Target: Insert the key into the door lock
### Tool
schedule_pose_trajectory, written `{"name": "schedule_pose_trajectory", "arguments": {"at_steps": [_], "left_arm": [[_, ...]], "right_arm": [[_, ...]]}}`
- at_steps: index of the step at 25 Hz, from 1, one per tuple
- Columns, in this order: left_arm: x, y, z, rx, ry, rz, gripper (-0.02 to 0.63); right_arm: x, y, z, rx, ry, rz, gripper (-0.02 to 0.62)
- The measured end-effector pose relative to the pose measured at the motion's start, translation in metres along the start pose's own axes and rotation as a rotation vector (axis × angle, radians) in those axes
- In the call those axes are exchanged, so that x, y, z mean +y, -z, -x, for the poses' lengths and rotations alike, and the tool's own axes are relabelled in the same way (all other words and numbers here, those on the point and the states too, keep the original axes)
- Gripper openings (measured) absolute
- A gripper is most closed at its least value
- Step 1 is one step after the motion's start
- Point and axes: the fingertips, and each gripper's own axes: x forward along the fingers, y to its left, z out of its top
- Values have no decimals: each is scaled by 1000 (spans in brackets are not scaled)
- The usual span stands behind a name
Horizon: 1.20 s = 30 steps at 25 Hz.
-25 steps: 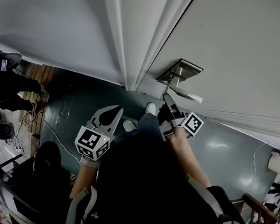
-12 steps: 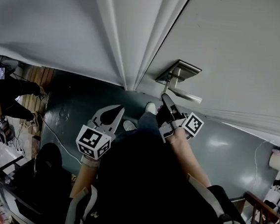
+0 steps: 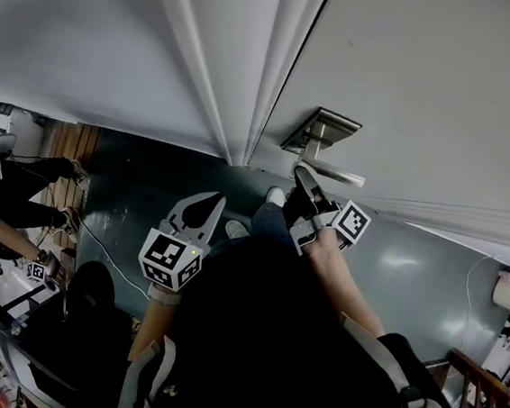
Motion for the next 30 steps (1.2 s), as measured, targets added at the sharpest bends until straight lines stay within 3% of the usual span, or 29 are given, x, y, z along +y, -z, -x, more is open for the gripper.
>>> {"name": "schedule_pose_trajectory", "arguments": {"at_steps": [15, 19, 30], "left_arm": [[-9, -2, 0, 13, -23, -31, 8], [-12, 0, 0, 17, -27, -28, 8], [-15, 0, 2, 19, -29, -25, 8]], "right_arm": [[0, -1, -2, -5, -16, 32, 32], [-1, -12, -2, -37, 0, -4, 32], [4, -21, -14, -50, -15, 48, 32]]}}
